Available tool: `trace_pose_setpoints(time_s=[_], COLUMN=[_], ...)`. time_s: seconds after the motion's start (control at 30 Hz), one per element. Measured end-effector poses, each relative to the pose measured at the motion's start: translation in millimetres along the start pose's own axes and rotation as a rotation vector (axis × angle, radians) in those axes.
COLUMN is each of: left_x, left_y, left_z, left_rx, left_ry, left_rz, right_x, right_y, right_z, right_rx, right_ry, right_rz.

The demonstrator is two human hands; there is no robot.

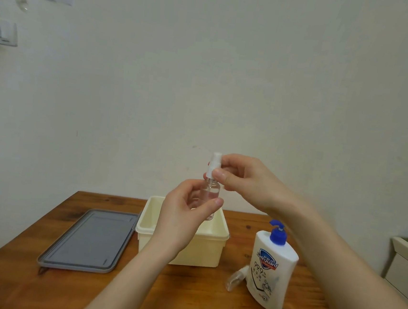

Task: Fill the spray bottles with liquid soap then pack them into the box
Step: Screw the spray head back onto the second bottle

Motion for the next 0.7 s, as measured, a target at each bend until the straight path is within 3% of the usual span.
trace_pose_setpoints(time_s=[0.17,0.37,0.57,0.7], left_x=[-2,-1,-5,-5], left_y=[3,7,7,8], left_z=[-2,0,0,0], left_rx=[0.004,-0.012,0.0,0.006], left_ry=[0.012,0.005,0.008,0.001], left_rz=[-0.041,-0.036,-0.041,-0.038], right_x=[-8,-2,-11,-7], right_y=[10,6,2,6], right_z=[3,3,10,11], right_rx=[-0.06,0.0,-0.015,-0.015], right_ry=[0.109,0.064,0.234,0.177], right_rz=[-0.056,0.313,0.129,0.17])
Point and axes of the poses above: each hand's wrist, its own z-axis towards the middle knuckle, its own x-axis out of the back of the hand, y = z × x, the point moved 1 cm from there along z, towards the middle knuckle
